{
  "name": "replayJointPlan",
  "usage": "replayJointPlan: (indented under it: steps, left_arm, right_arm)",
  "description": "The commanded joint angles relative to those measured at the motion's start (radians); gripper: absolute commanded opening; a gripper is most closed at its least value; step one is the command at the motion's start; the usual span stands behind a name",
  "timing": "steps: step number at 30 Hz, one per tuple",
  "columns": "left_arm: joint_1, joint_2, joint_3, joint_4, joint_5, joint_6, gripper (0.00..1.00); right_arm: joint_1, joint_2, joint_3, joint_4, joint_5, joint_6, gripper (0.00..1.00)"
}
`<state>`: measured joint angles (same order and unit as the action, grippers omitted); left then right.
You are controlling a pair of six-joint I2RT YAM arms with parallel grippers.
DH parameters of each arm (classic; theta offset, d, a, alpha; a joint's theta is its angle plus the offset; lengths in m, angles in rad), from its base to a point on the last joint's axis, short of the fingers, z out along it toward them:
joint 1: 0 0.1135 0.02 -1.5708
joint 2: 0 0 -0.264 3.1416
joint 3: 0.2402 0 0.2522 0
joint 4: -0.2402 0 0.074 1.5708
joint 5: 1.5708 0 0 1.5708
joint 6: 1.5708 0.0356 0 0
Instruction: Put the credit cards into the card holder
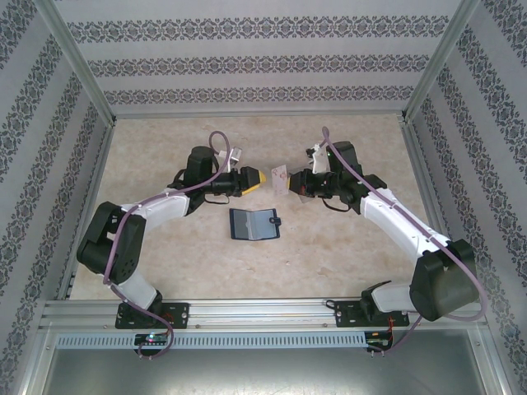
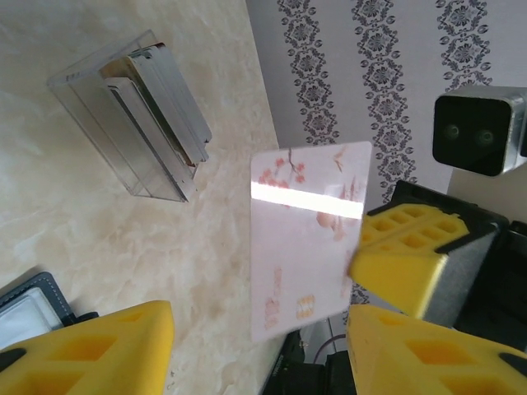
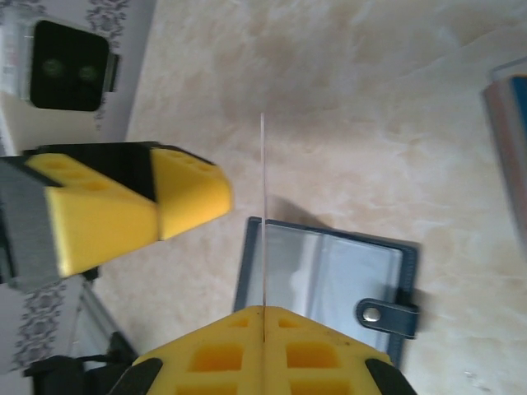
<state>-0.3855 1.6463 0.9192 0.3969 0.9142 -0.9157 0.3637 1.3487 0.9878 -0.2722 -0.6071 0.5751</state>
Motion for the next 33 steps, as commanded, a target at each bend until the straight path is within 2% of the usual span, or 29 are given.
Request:
replayJointPlan:
  steps: [1, 10, 12, 16, 21, 22, 23, 24, 29, 33]
  left_arm:
    - [-0.008, 0.023, 0.017, 0.077, 0.021, -0.042, 0.57]
    - [-0.021, 0.008, -0.003, 0.185, 0.024, -0.098, 0.46]
    - [-0.022, 0.009, -0.008, 0.22, 0.027, -0.117, 0.39]
    - [-0.022, 0.006, -0.018, 0.259, 0.036, -0.136, 0.17]
    - [-0.021, 0.009, -0.03, 0.293, 0.036, -0.151, 0.02]
    - [-0.022, 0.01, -0.036, 0.309, 0.035, -0.158, 0.0]
    - [-0.021, 0.012, -0.041, 0.327, 0.035, -0.168, 0.0]
    - [-0.021, 0.013, -0.044, 0.337, 0.035, -0.175, 0.0]
    - [-0.021, 0.017, -0.043, 0.342, 0.048, -0.189, 0.0]
    - [-0.021, 0.017, -0.04, 0.316, 0.071, -0.181, 0.0]
  right_arm:
    - [0.003, -0.013, -0.02, 0.081, -0.113, 0.061, 0.0]
    - [0.038, 0.032, -0.018, 0.148, -0.176, 0.097, 0.0]
    - [0.04, 0.035, -0.021, 0.161, -0.182, 0.102, 0.0]
    - [0.037, 0.038, -0.023, 0.17, -0.19, 0.114, 0.0]
    - [0.024, 0.048, -0.034, 0.182, -0.207, 0.132, 0.0]
    - [0.021, 0.057, -0.032, 0.184, -0.224, 0.137, 0.15]
    - [0.018, 0.067, -0.03, 0.187, -0.244, 0.137, 0.3]
    - [0.016, 0.075, -0.033, 0.199, -0.263, 0.144, 0.32]
    - [0.01, 0.097, -0.087, 0.363, -0.342, 0.247, 0.34]
    - [0.005, 0.098, -0.093, 0.376, -0.368, 0.23, 0.27]
